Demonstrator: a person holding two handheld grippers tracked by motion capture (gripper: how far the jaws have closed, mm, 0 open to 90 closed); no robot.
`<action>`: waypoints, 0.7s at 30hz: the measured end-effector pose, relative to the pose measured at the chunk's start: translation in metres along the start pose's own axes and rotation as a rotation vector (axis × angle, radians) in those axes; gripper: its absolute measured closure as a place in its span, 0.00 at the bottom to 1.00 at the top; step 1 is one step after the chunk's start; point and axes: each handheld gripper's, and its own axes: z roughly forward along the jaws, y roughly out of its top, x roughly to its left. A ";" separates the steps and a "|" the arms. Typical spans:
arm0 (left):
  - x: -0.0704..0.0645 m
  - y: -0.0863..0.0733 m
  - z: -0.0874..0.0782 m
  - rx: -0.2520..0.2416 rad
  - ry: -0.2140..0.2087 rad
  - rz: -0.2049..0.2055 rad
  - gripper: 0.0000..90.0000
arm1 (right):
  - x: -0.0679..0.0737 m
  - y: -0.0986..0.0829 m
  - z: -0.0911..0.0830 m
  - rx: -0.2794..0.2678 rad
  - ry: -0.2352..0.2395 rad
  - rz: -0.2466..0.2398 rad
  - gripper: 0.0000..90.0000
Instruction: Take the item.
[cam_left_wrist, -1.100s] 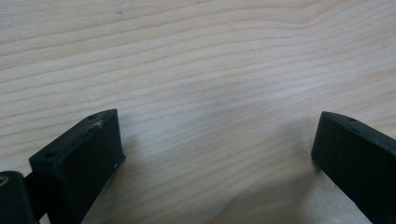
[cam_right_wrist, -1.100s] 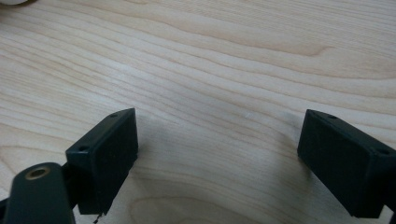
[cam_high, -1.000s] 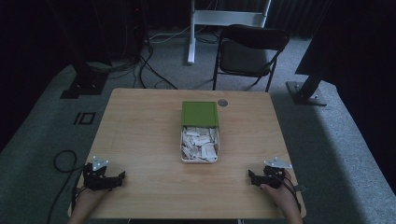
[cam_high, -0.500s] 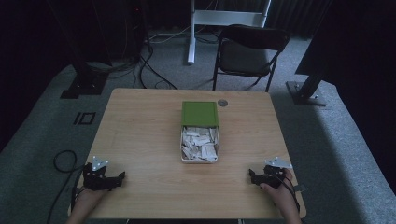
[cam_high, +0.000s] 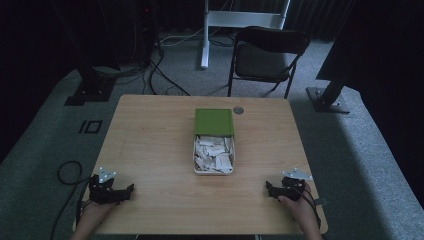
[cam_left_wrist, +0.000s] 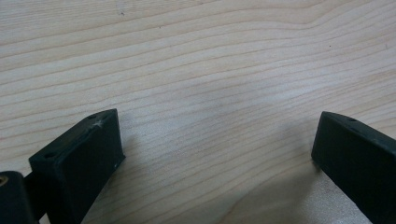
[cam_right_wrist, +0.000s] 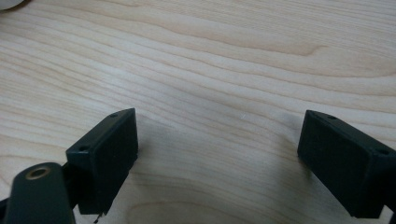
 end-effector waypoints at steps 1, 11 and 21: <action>0.000 0.000 0.000 0.000 0.000 0.000 0.03 | 0.001 0.001 0.000 -0.002 -0.002 -0.011 0.14; 0.000 0.000 0.000 0.000 0.000 0.000 0.03 | 0.008 0.017 -0.004 -0.026 0.017 0.001 0.15; 0.000 0.000 0.000 0.000 0.000 0.000 0.03 | 0.012 0.032 -0.011 -0.063 0.030 -0.009 0.16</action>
